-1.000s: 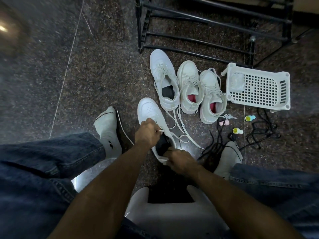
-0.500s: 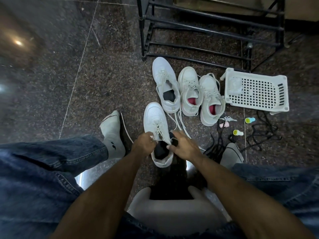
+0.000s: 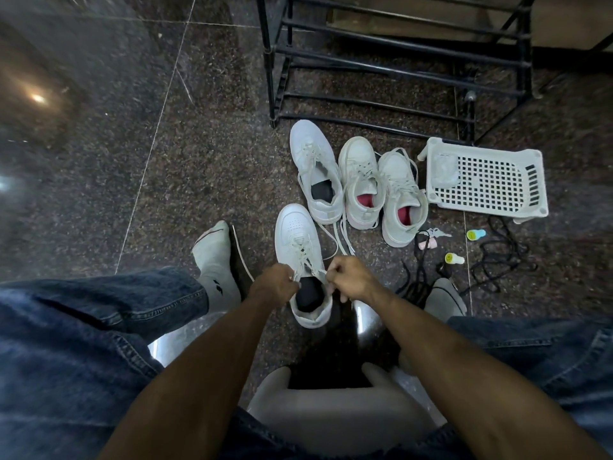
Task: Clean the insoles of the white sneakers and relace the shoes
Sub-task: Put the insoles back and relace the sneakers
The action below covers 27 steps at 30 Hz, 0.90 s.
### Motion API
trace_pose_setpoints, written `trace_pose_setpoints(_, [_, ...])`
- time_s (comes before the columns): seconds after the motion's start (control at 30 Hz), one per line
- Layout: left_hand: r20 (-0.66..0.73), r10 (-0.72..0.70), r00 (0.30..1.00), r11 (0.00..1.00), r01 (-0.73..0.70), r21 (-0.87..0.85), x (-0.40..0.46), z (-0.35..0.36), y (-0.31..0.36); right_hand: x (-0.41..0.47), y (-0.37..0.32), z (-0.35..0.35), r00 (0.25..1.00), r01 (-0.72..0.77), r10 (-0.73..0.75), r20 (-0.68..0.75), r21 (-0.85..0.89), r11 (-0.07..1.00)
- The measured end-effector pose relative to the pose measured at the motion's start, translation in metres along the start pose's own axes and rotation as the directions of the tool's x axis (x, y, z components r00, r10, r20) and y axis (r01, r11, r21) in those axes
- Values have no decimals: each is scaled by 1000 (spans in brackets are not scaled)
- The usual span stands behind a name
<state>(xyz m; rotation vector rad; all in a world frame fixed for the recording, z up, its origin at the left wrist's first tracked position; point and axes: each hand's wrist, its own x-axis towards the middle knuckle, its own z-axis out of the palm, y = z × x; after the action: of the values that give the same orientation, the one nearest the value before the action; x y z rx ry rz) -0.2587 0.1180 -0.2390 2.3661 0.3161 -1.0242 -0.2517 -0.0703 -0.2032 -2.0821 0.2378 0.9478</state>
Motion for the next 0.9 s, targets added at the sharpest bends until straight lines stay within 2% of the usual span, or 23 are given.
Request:
trace_pose_setpoints(0.07, [-49,-20,999,998,22,55,-3,-2,4,-2,4,-9,999,12,-12,29,-7,1000])
trace_pose_setpoints(0.13, [-32,-18,999,998,20,67,-3,-5,6,-5,8,-22,999,38,-37,19,-80,996])
trace_pose_setpoints(0.2, [26,-5,1000,998,3,60,-6,-14,6,-3,13,-39,999,41,-40,9,-202,979])
trace_pose_setpoints(0.3, [39,-2,999,999,0,50,-6,-32,3,4,17,-61,1000,25,-25,6,-407,913])
trace_pose_setpoints(0.47, [137,-141,980,983,123,133,-9,-58,3,5,8,-74,998,61,-40,49,-601,797])
trace_pose_setpoints(0.67, [247,-127,961,987,96,132,-25,-80,2,-7,8,-77,999,38,-40,14,-700,713])
trace_pose_setpoints(0.73, [270,-81,959,997,82,6,-27,-84,2,-10,10,-78,999,37,-37,16,-705,708])
trace_pose_setpoints(0.77, [255,-59,965,984,100,-150,-28,-85,2,-11,11,-79,999,38,-26,27,-698,715])
trace_pose_setpoints(0.83, [195,-26,980,883,114,-455,-33,-91,9,-11,7,-83,996,51,13,92,-655,754])
trace_pose_setpoints(0.9, [120,-2,993,779,77,-622,-41,-100,26,-12,-5,-89,986,58,46,163,-581,812])
